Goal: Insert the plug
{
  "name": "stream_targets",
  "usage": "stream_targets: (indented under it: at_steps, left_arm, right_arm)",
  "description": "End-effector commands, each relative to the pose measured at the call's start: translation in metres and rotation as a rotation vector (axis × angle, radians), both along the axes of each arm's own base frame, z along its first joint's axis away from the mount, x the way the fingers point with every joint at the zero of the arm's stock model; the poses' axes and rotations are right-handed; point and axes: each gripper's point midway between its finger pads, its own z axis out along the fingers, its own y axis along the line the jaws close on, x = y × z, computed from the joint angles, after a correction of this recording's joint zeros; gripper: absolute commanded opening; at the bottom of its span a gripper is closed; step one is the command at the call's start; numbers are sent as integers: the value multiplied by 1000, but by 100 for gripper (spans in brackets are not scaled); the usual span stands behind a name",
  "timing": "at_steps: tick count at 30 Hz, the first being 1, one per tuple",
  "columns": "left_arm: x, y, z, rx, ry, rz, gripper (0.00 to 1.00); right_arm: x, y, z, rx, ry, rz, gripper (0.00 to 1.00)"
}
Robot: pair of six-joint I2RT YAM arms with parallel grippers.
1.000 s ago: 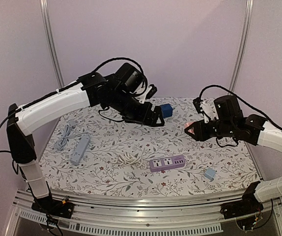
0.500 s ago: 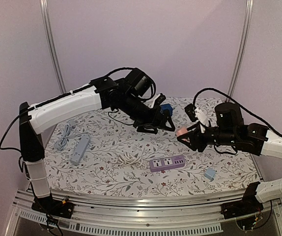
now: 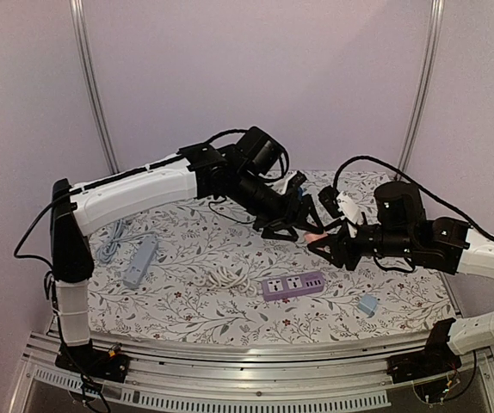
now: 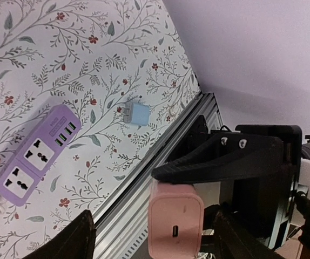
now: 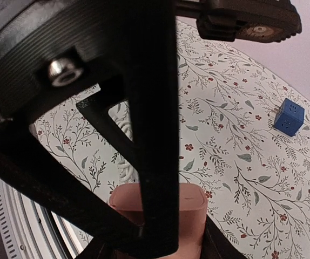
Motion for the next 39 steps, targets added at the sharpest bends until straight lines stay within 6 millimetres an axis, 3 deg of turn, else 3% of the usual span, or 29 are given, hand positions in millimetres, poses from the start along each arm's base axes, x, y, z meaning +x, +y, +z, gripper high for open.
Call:
stream_targets:
  at_steps: [1, 9, 14, 24, 31, 36, 38, 39]
  left_arm:
    - [-4, -15, 5, -37, 23, -12, 71]
    - [-11, -19, 3, -49, 70, -29, 52]
    - [-15, -21, 6, -70, 100, -40, 31]
    - [-22, -23, 12, -100, 130, -70, 48]
    - [-23, -23, 9, -97, 129, -78, 29]
    - [-23, -22, 8, -96, 126, -83, 4]
    - [-22, -22, 9, -97, 116, -78, 0]
    - [-22, -20, 10, -95, 110, -74, 0]
  right_arm:
    - [-6, 5, 12, 17, -59, 43, 0]
    - [-7, 5, 12, -3, -92, 43, 0]
    - [-2, 0, 12, -21, -122, 18, 0]
    - [-2, -2, 11, -32, -149, 16, 0]
    - [-6, 0, 12, -32, -160, 33, 0]
    - [-4, -2, 14, -33, -172, 12, 0]
    - [-1, -4, 14, -36, -171, -12, 6]
    - [0, -5, 12, -37, -159, -26, 15]
